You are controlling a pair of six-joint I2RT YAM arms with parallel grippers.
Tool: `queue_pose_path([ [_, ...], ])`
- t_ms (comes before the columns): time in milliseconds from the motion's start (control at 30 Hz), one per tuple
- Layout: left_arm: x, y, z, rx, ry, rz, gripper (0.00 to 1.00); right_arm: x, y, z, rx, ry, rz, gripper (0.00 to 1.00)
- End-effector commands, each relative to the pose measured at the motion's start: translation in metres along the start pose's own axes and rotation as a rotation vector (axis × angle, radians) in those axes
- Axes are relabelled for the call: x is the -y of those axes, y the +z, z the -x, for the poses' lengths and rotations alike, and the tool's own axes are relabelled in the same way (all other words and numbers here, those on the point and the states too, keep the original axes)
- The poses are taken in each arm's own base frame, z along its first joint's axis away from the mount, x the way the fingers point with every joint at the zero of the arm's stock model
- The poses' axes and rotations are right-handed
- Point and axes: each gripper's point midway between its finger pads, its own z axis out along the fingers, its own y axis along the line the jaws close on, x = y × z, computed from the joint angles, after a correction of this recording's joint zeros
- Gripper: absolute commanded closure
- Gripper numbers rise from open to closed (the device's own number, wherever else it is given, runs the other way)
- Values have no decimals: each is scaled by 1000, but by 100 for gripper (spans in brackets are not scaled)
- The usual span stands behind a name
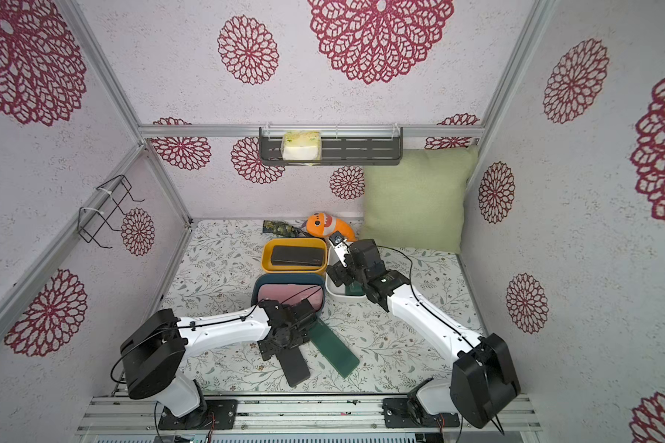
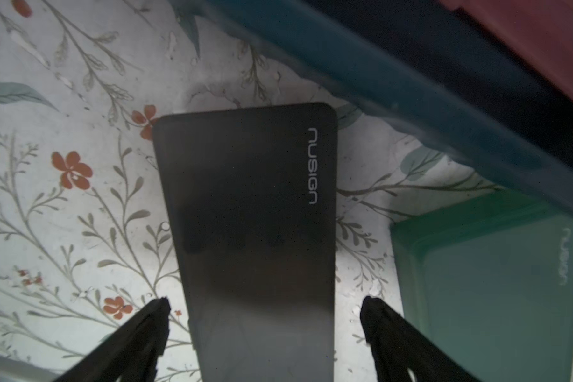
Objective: Place the pencil cases by color into the storage box
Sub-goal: Pick up the pencil case from the center of the board.
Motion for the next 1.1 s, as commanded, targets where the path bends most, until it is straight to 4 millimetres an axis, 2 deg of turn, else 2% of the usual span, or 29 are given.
queue_pose_path([
  [0, -2, -1, -3, 9, -5, 3, 3, 5, -11, 10, 46, 29, -6, 1],
  [167, -6, 6, -7, -2, -11, 10, 3, 5, -10, 10, 43, 29, -6, 1],
  [400, -3, 22, -13, -21, -17, -10, 3, 3, -10, 9, 42, 29, 4, 1],
  [633, 1, 28, -13, -15, -9, -31, 2, 2, -9, 9, 42, 28, 6, 1],
  [900, 2, 34, -16, -22, -9, -38, 24, 1, -8, 8, 38, 27, 12, 1],
  [933, 2, 34, -16, -22, -11, -37, 30, 1, -8, 8, 39, 28, 13, 1],
  [1000, 1, 34, -16, -23, -15, -37, 51, 1, -8, 8, 37, 28, 11, 1],
  [1067, -1, 33, -16, -24, -19, -35, 54, 0, -7, 7, 36, 29, 12, 1],
])
